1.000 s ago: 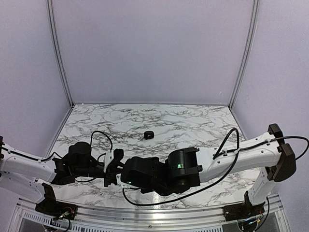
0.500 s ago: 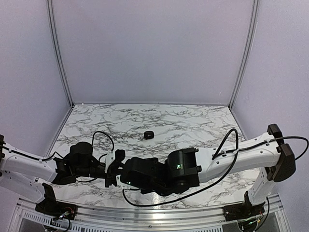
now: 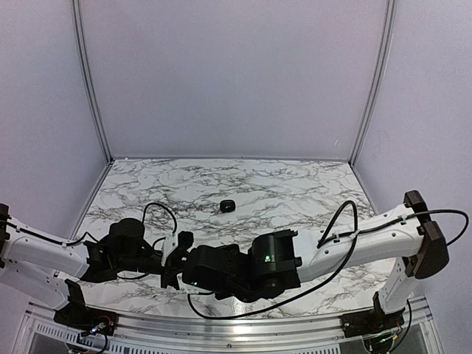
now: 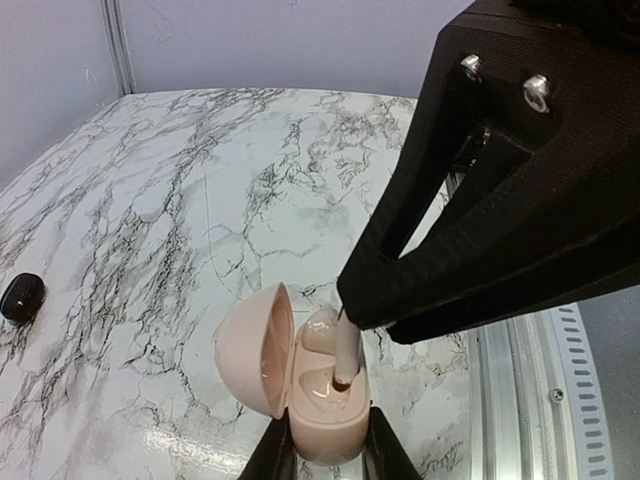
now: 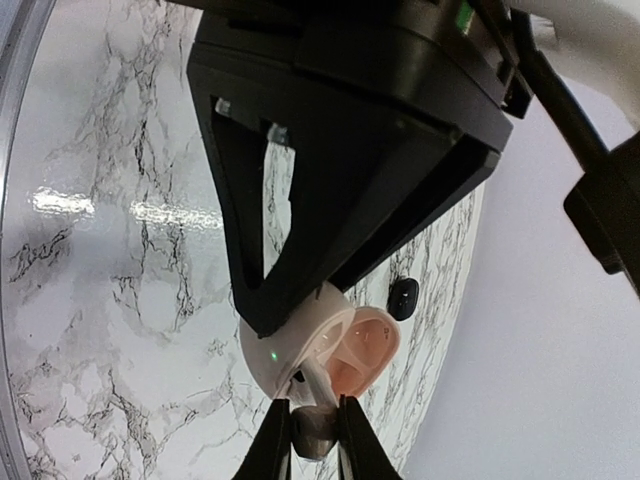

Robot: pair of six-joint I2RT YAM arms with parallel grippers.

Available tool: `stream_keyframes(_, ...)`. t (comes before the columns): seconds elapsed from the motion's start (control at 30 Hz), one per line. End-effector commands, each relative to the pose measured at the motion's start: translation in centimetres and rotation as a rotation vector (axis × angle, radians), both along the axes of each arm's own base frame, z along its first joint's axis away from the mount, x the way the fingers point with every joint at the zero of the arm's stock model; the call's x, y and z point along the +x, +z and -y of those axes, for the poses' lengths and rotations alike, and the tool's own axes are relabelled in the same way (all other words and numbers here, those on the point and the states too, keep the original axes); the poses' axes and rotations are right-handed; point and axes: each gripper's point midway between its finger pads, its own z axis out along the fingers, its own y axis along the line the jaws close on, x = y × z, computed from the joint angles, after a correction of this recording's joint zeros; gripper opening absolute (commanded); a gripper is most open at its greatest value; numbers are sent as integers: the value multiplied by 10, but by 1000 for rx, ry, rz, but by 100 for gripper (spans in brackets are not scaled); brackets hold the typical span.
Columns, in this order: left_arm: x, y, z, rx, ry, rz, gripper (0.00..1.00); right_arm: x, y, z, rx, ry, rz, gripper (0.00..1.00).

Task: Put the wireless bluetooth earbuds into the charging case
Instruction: Place the left earbud in the left side groove of the charging case.

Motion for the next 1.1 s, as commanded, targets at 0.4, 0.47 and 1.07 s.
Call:
stream_keyframes(0.4, -7, 12, 11, -29, -59, 22, 0, -8, -19, 5, -116, 79, 36, 7)
stream_keyframes(0.47, -7, 12, 11, -28, -60, 21, 0, -10, -20, 5, -126, 97, 24, 6)
stream_keyframes(1.07, -20, 30, 7, -83, -110, 56, 0, -27, -16, 0, -111, 168, -83, 4)
